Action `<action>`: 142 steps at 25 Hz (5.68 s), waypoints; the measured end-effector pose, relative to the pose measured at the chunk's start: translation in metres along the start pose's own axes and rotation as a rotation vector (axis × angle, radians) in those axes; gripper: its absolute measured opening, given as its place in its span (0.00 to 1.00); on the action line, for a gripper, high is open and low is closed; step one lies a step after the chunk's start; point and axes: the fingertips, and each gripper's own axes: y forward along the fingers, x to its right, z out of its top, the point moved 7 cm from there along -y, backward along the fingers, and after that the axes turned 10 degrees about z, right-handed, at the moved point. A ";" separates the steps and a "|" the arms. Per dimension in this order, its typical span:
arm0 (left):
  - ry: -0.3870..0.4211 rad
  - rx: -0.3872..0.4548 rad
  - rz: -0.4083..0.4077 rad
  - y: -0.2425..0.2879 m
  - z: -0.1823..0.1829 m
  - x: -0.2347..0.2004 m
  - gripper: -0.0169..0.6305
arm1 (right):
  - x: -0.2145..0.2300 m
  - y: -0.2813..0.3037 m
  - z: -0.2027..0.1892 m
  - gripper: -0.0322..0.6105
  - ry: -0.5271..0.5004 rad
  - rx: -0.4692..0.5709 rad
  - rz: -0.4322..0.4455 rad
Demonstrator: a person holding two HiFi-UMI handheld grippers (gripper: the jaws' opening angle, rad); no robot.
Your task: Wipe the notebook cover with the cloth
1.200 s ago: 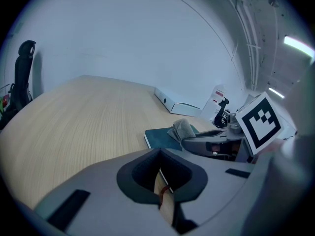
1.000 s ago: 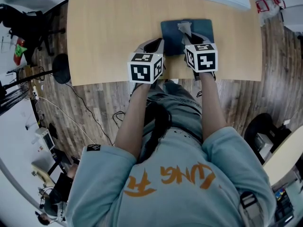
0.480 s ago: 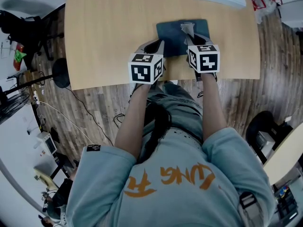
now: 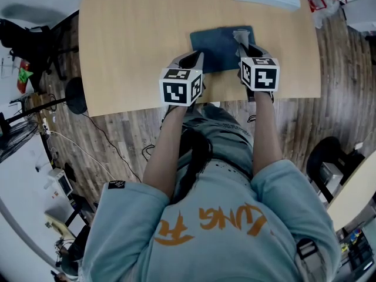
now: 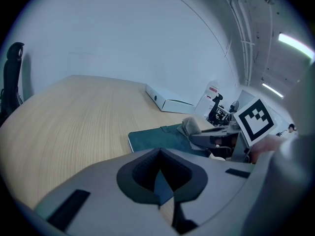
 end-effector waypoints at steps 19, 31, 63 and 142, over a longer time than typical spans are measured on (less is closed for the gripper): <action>0.037 0.011 0.006 -0.008 0.005 0.012 0.05 | 0.046 -0.028 -0.009 0.10 0.083 0.052 -0.117; -0.083 0.044 0.100 -0.026 0.002 -0.050 0.05 | -0.029 0.015 0.039 0.10 -0.088 0.069 0.035; -0.064 -0.009 0.135 0.003 0.026 -0.075 0.05 | -0.114 0.092 0.058 0.10 -0.331 -0.159 0.343; 0.042 -0.003 -0.030 0.023 0.038 -0.015 0.05 | 0.042 0.014 0.043 0.10 -0.045 -0.022 -0.176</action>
